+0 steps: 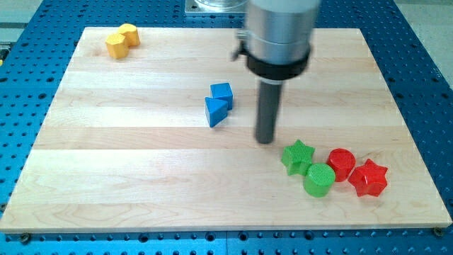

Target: Push the red star into the red circle

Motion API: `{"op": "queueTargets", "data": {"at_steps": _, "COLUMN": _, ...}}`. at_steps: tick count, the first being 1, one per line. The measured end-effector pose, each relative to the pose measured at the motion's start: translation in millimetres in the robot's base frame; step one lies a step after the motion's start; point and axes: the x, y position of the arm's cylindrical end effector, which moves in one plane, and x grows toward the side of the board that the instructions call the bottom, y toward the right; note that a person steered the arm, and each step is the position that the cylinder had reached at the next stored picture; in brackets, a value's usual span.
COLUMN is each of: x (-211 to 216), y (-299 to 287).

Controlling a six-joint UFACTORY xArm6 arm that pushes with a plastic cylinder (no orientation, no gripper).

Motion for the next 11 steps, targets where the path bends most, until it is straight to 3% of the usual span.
{"op": "queueTargets", "data": {"at_steps": 1, "x": 0.7, "y": 76.6}}
{"op": "queueTargets", "data": {"at_steps": 3, "x": 76.0, "y": 201.6}}
{"op": "queueTargets", "data": {"at_steps": 4, "x": 99.3, "y": 220.3}}
{"op": "queueTargets", "data": {"at_steps": 9, "x": 64.5, "y": 126.6}}
{"op": "queueTargets", "data": {"at_steps": 10, "x": 67.6, "y": 131.6}}
{"op": "queueTargets", "data": {"at_steps": 11, "x": 88.4, "y": 175.7}}
